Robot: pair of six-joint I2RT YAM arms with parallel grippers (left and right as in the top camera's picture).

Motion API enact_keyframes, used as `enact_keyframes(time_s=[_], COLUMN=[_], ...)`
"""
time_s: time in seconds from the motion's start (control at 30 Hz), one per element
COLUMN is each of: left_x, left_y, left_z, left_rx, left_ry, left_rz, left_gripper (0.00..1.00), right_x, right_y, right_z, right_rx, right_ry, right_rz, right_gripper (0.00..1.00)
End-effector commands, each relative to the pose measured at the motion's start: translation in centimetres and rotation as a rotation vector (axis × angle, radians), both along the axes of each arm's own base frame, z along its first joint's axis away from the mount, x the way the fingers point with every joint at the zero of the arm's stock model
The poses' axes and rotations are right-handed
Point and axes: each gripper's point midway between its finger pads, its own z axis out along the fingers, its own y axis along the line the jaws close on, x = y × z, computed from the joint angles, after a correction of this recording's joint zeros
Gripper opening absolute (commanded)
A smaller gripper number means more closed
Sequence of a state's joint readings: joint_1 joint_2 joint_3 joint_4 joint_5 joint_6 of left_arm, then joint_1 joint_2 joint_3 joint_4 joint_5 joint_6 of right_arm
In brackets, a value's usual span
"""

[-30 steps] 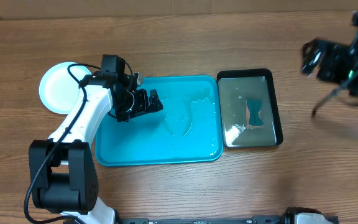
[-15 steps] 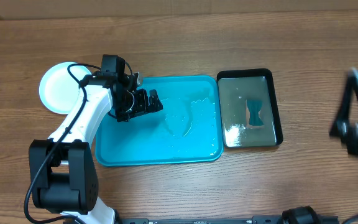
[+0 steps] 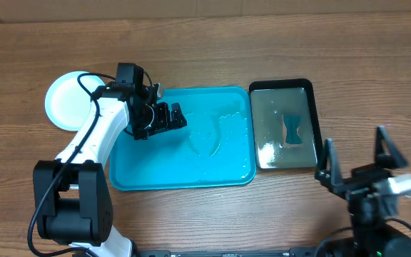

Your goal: Clean dirty plates on tray and stack at the side

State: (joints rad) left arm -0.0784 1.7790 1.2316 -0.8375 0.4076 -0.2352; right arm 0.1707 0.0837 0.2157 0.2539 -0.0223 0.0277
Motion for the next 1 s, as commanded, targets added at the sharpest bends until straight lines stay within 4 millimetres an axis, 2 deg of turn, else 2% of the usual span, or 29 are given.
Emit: enact_keyframes(time_s=[0.0,0.27,0.6,0.97], left_x=[-0.1,-0.1,-0.1,-0.1], left_y=[0.0,0.0,0.0,0.0], left_z=[0.0,0.0,0.0,0.0], left_rx=[0.001,0.001,0.002,0.001], left_ry=[-0.004,-0.003,-0.003,-0.003], left_rz=[-0.011,-0.011,-0.011,-0.011], left_gripper=[1.0,1.0,1.0,1.0], right_x=[0.2,1.8,3.2,3.2], right_y=[0.0,0.3,0.5,0.6], right_z=[-2.2,-7.5,-16.0,-16.3], right_rx=[0.008,-0.009,-0.068,-0.071], right_ry=[0.0,0.102,0.45,0.464], right_rz=[0.003,0.001,0.001,0.003], right_gripper=[1.0,1.0,1.0,1.0])
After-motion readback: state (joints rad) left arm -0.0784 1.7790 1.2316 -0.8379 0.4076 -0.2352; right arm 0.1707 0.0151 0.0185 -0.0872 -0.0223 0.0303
